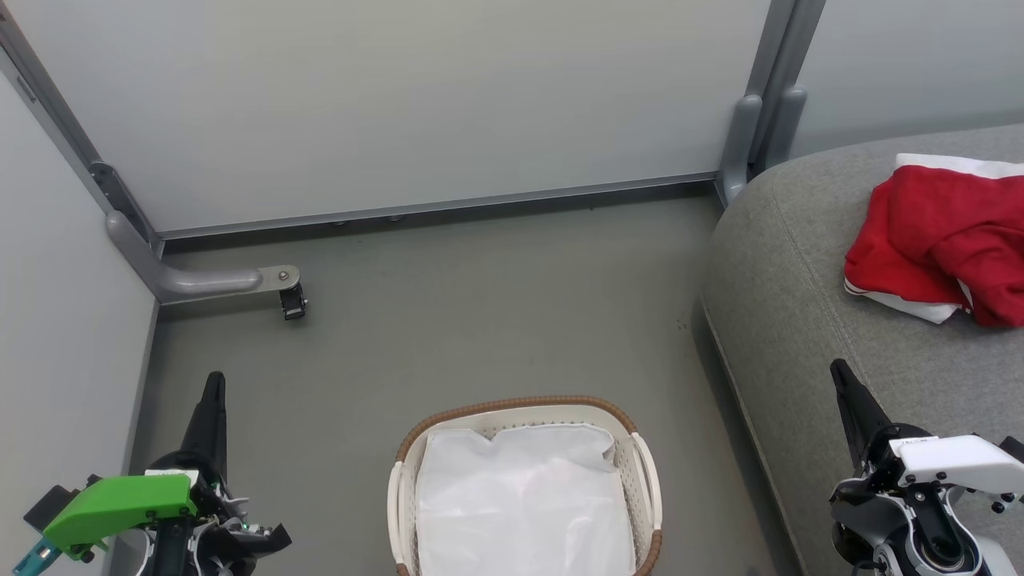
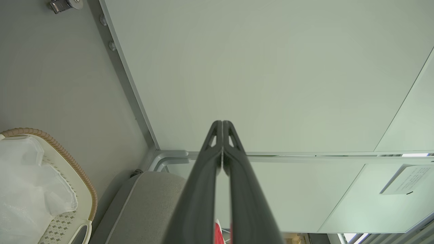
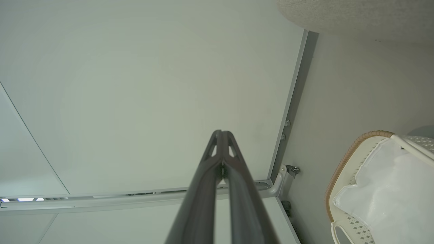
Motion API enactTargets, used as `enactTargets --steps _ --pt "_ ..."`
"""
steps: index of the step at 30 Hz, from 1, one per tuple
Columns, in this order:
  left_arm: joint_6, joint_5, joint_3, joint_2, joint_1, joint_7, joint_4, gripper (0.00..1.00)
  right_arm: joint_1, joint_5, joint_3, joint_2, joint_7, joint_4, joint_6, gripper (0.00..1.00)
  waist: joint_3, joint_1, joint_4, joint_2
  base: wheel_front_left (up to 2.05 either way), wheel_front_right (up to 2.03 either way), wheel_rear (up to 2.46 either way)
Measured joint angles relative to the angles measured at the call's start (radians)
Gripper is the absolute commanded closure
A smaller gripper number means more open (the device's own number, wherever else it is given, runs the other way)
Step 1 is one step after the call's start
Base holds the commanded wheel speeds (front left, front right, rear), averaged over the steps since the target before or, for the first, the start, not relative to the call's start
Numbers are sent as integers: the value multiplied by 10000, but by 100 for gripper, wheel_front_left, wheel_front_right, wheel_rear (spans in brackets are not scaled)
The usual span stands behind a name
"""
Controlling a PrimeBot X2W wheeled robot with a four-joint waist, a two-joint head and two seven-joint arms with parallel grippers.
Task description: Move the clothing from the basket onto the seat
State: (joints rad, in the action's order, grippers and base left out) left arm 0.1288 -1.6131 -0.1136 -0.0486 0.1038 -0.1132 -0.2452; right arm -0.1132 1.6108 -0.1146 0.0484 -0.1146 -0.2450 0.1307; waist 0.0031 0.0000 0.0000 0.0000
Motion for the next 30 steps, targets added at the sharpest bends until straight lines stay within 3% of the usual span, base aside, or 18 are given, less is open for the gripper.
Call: enactTargets --steps 30 --pt "0 0 -6 2 0 -2 0 100 0 0 0 0 0 0 0 100 0 0 0 0 0 0 0"
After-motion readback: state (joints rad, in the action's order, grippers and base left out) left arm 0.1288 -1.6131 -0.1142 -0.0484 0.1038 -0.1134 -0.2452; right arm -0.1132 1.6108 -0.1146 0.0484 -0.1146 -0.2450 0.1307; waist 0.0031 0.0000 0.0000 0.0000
